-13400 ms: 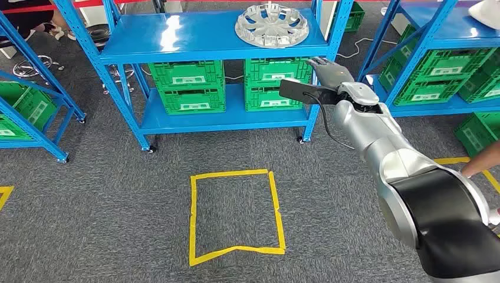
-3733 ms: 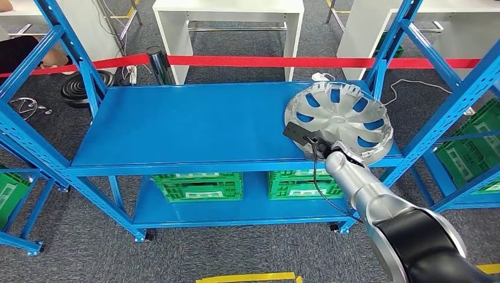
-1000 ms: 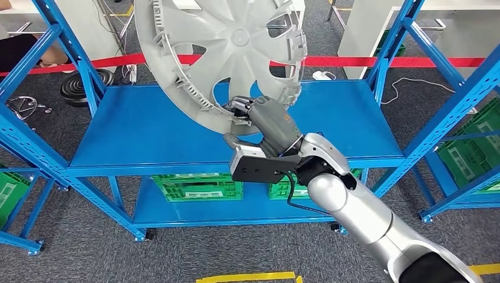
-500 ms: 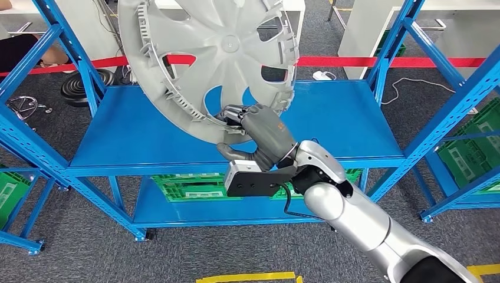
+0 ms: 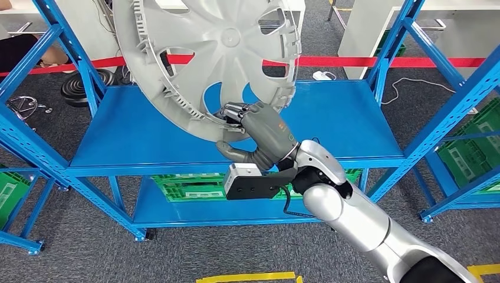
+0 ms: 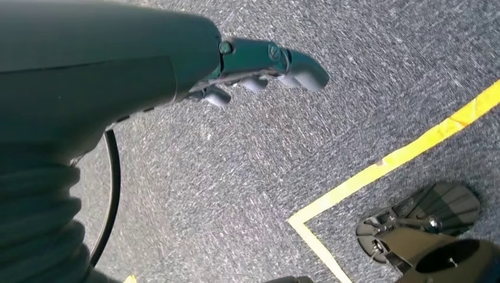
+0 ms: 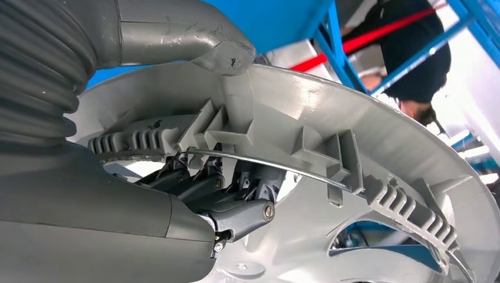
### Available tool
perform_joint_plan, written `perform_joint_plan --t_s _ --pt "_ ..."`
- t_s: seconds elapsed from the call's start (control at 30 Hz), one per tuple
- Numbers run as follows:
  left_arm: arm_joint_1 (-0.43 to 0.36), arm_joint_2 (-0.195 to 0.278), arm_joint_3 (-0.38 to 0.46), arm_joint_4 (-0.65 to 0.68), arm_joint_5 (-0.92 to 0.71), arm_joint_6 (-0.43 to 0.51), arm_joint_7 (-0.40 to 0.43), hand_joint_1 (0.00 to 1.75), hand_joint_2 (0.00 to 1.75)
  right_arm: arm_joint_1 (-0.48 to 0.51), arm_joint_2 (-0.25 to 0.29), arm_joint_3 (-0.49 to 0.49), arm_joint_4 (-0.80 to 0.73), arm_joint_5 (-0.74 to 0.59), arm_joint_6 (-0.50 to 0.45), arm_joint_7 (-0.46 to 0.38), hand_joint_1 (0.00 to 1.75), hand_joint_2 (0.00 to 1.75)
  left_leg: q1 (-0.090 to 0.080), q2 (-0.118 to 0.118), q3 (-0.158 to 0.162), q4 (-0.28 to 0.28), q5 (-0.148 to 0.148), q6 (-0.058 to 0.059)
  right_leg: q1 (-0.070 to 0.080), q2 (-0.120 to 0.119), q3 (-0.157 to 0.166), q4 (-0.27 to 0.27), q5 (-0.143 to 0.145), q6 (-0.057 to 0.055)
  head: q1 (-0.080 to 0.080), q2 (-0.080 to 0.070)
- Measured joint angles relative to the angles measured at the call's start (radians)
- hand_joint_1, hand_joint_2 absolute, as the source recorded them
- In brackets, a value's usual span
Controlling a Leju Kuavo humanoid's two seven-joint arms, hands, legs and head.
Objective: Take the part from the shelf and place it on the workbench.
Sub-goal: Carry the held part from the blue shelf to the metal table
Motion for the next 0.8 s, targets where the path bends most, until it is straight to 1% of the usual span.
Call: perform_joint_plan --t_s 0.13,0.17,0.2,0.23,0.27,0.33,0.37,0.4,0.43,0.47,0.5,0.53,0.57,0.6,0.63,0.67,0.7,0.73,0.77,0.8 --pt "0.007 0.000 0.015 0.000 0.004 0.002 -0.001 0.00 1.75 -0.002 0.006 0.000 0.000 0.011 -0.018 -0.002 1.75 1.75 -0.004 -0.001 0.001 0.003 -0.002 0.007 -0.004 0.000 0.003 -0.001 0.000 0.008 0.000 0.000" --pt "0.007 0.000 0.018 0.000 0.004 0.002 -0.001 0.00 1.75 -0.002 0.007 0.000 0.000 0.011 -0.018 -0.003 1.75 1.75 -0.001 0.000 0.003 -0.001 0.001 0.010 -0.004 0.000 0.003 0.000 -0.001 0.010 0.000 0.000" --pt "0.006 0.000 0.019 0.000 0.004 0.000 -0.001 0.00 1.75 -0.001 0.008 0.000 0.000 0.011 -0.018 -0.003 1.75 1.75 0.001 0.000 0.005 -0.006 0.005 0.014 -0.004 0.000 0.001 0.006 -0.007 0.013 0.000 0.000" --pt "0.005 0.000 0.021 0.000 0.004 -0.001 -0.001 0.00 1.75 -0.001 0.008 0.000 0.000 0.011 -0.019 -0.005 1.75 1.75 0.005 0.002 0.007 -0.012 0.009 0.018 -0.003 0.000 -0.009 0.028 -0.025 0.015 0.002 0.000" --pt "0.004 0.000 0.022 -0.001 0.004 -0.003 0.000 0.00 1.75 -0.001 0.009 0.000 0.000 0.011 -0.019 -0.008 1.75 1.75 0.008 0.004 0.008 -0.017 0.012 0.021 -0.003 0.000 -0.027 0.071 -0.055 0.017 0.003 0.000" --pt "0.003 0.000 0.026 -0.001 0.002 -0.005 0.005 0.00 1.75 -0.001 0.009 0.000 0.001 0.009 -0.017 -0.016 1.75 1.75 0.008 0.005 0.006 -0.017 0.014 0.023 -0.004 0.001 -0.083 0.202 -0.125 0.020 0.005 0.000" --pt "0.002 0.000 0.028 0.000 0.001 -0.006 0.007 0.00 1.75 -0.001 0.009 0.000 0.002 0.007 -0.016 -0.019 1.75 1.75 0.008 0.006 0.003 -0.016 0.015 0.023 -0.005 0.001 -0.107 0.259 -0.146 0.022 0.005 0.000" --pt "0.002 0.000 0.028 0.000 0.001 -0.006 0.010 0.00 1.75 0.000 0.009 0.000 0.003 0.004 -0.014 -0.021 1.75 1.75 0.009 0.007 0.000 -0.014 0.016 0.022 -0.007 0.000 -0.117 0.286 -0.149 0.024 0.005 0.000" --pt "0.002 0.000 0.029 0.000 0.000 -0.007 0.011 0.00 1.75 0.000 0.009 0.000 0.003 0.002 -0.013 -0.021 1.75 1.75 0.011 0.007 -0.003 -0.010 0.017 0.019 -0.009 0.000 -0.109 0.275 -0.132 0.025 0.005 0.000" --pt "0.002 -0.001 0.029 0.000 0.000 -0.007 0.012 0.00 1.75 -0.001 0.010 0.000 0.004 0.001 -0.012 -0.022 1.75 1.75 0.014 0.006 -0.008 -0.006 0.019 0.016 -0.011 0.000 -0.080 0.225 -0.102 0.027 0.005 0.000" --pt "0.002 -0.001 0.029 0.000 0.000 -0.007 0.014 0.00 1.75 -0.001 0.012 0.000 0.004 0.000 -0.011 -0.023 1.75 1.75 0.016 0.005 -0.014 0.000 0.020 0.010 -0.015 0.000 -0.041 0.152 -0.076 0.029 0.005 0.000" --pt "0.001 0.000 0.030 -0.001 0.000 -0.007 0.014 0.00 1.75 -0.001 0.015 0.000 0.004 -0.001 -0.010 -0.025 1.75 1.75 0.017 0.003 -0.020 0.006 0.022 0.003 -0.014 0.002 -0.009 0.094 -0.052 0.029 0.006 0.000" --pt "0.001 0.000 0.030 -0.001 0.000 -0.007 0.015 0.00 1.75 -0.001 0.017 0.000 0.004 -0.001 -0.010 -0.028 1.75 1.75 0.017 0.002 -0.024 0.011 0.023 -0.005 -0.014 0.005 0.010 0.055 -0.039 0.025 0.006 0.000" --pt "0.000 0.001 0.031 -0.001 0.000 -0.007 0.016 0.00 1.75 -0.001 0.021 0.000 0.004 -0.001 -0.010 -0.030 1.75 1.75 0.015 0.000 -0.028 0.015 0.026 -0.013 -0.013 0.008 0.015 0.041 -0.037 0.018 0.006 0.000" --pt "0.000 0.001 0.033 -0.001 0.000 -0.007 0.016 0.00 1.75 -0.001 0.024 0.000 0.004 -0.001 -0.009 -0.031 1.75 1.75 0.015 -0.002 -0.031 0.015 0.031 -0.022 -0.010 0.012 0.009 0.048 -0.033 0.007 0.006 0.000" --pt "0.001 0.001 0.035 -0.001 0.000 -0.007 0.016 0.00 1.75 -0.001 0.027 0.000 0.004 -0.001 -0.008 -0.032 1.75 1.75 0.015 -0.003 -0.033 0.014 0.035 -0.030 -0.011 0.012 0.003 0.046 -0.031 -0.003 0.006 0.000" --pt "0.001 0.002 0.036 -0.001 0.000 -0.007 0.017 0.00 1.75 -0.001 0.030 0.001 0.004 -0.001 -0.007 -0.032 1.75 1.75 0.016 -0.004 -0.038 0.017 0.033 -0.037 -0.011 0.011 -0.003 0.045 -0.026 -0.014 0.005 0.000" --pt "0.002 0.002 0.037 -0.001 0.000 -0.007 0.017 0.00 1.75 -0.001 0.033 0.001 0.004 -0.001 -0.006 -0.032 1.75 1.75 0.018 -0.002 -0.046 0.030 0.017 -0.043 -0.011 0.009 -0.010 0.045 -0.019 -0.023 0.005 0.000" --pt "0.002 0.003 0.038 -0.001 -0.002 -0.007 0.018 0.00 1.75 -0.001 0.037 0.001 0.004 0.000 -0.005 -0.031 1.75 1.75 0.020 0.000 -0.059 0.060 -0.013 -0.048 -0.012 0.007 -0.017 0.043 -0.011 -0.031 0.004 0.000" --pt "0.001 0.003 0.038 -0.001 -0.004 -0.007 0.018 0.00 1.75 -0.001 0.040 0.001 0.004 0.002 -0.004 -0.031 1.75 1.75 0.020 0.002 -0.078 0.114 -0.057 -0.051 -0.012 0.006 -0.026 0.043 -0.003 -0.036 0.004 0.000"
